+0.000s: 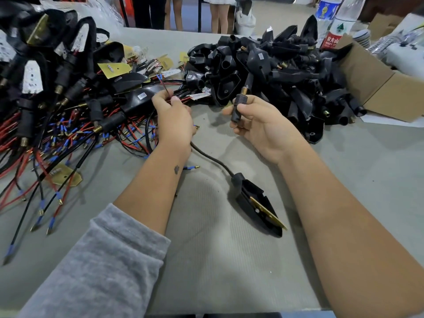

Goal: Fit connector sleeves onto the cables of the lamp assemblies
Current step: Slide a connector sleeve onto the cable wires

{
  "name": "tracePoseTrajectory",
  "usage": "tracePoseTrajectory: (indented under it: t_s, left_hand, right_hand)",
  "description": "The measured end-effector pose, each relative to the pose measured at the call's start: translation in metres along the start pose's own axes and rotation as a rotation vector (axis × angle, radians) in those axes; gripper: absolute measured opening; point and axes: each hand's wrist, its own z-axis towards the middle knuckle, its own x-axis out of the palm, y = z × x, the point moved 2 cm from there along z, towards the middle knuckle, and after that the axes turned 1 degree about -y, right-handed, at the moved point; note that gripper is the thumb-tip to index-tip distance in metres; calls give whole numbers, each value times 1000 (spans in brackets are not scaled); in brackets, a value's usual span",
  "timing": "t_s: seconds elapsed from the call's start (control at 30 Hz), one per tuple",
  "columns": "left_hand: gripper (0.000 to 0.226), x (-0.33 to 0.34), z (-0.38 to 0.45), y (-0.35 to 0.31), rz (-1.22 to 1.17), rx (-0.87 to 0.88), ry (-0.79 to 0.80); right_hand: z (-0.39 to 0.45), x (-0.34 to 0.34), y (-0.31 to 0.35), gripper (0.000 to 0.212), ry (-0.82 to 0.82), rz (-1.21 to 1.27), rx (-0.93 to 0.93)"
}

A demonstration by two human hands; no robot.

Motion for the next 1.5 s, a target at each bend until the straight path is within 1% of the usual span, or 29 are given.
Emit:
tracePoseTrajectory:
  t_s: [0.1, 0.27, 0.33, 0.43, 0.5, 0.57, 0.7, 0.77, 0.9, 1.07, 1.17, 1.23, 1.3, 1.4, 1.5]
  left_hand:
    - [25, 3, -1, 1, 93, 71, 108]
    - [30, 12, -6, 8, 370, 302, 306]
    - [31, 15, -7, 10, 415, 323, 386]
    - [29, 18, -10, 11, 404, 283, 454]
    - [27, 17, -12, 11, 375, 253, 463]
    - [27, 16, -14, 10, 357, 245, 461]
    - [15, 15, -15, 9, 374, 279, 438]
    - [15, 15, -15, 8, 357, 276, 415]
    - [20, 15, -15, 7, 303, 217, 421]
    - [9, 14, -14, 1, 135, 113, 325]
    - [8, 13, -13, 0, 132, 117, 338]
    - [14, 13, -14, 2, 175, 156, 362]
    - [20, 13, -14, 4, 211, 190, 382]
    - [27, 13, -15, 5, 216, 193, 409]
    - [31, 12, -14, 5, 142, 178, 419]
  right_hand:
    - [1, 2, -1, 12, 1, -21, -19]
    - [4, 7, -4, 16, -10, 21, -45]
    - [4, 7, -5, 16, -18, -4, -51]
    - [4, 6, -5, 21, -24, -28, -56]
    - [4, 6, -5, 23, -25, -39, -56]
    - [4, 6, -6, 20, -34, -46, -47]
    - [6, 5, -6, 16, -66, -35, -35]
    - [6, 5, -7, 14, -74, -10, -30]
    - [6, 4, -6, 11, -78, 1, -36]
    - [5, 4, -6, 11, -102, 28, -41]
    - [5, 4, -6, 13, -69, 14, -52]
    - [5, 4, -6, 21, -37, 4, -61]
    - [5, 5, -6, 27, -41, 10, -54]
    - [5, 5, -6, 21, -49, -3, -53]
    - [7, 4, -7, 15, -54, -20, -51]
